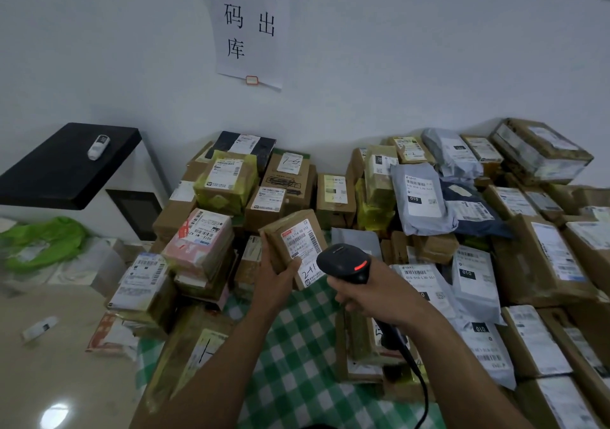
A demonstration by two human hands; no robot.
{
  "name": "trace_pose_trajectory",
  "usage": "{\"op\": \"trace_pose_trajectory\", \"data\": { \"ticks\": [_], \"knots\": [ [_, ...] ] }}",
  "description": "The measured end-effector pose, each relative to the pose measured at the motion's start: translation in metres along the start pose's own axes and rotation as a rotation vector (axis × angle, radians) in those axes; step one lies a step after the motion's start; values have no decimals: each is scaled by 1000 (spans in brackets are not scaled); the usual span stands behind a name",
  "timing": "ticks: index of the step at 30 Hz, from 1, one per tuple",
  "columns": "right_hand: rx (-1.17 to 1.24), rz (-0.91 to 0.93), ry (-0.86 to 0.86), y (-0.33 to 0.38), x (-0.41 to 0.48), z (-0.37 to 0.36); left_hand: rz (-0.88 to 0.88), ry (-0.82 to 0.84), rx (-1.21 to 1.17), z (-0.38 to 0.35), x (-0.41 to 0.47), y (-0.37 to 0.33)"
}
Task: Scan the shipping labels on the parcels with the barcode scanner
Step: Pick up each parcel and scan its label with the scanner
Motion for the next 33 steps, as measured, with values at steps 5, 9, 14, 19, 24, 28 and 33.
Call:
{"op": "trace_pose_trajectory", "data": {
  "ticks": [5, 9, 14, 19, 24, 28, 33],
  "knots": [
    [36, -30, 5, -10, 8, -5, 42, -157, 367, 38, 14, -11],
    [14, -21, 22, -7, 13, -12, 181, -106, 484, 56, 37, 6],
    [-20, -26, 28, -5, 16, -17, 119, -114, 543, 57, 44, 27],
    [-41, -53, 42, -15, 22, -24, -14, -284, 624, 51, 12, 15],
    [-31, -69, 35, -20, 26, -26, -326, -178, 985, 30, -12, 6],
    [-21, -87, 35, -25, 28, -25, -315, -110, 951, 26, -1, 10],
    [9, -121, 13, -35, 37, -16, -337, -188, 893, 43, 9, 0]
  ]
}}
Point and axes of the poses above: each hand's wrist, its own x-axis towards the middle knuckle, its own z-axis out of the back of the hand, y = z × x, the point moved 5 cm from there along x, towards the middle knuckle, and after that the axes turned 10 degrees about -y, right-handed, at the moved point
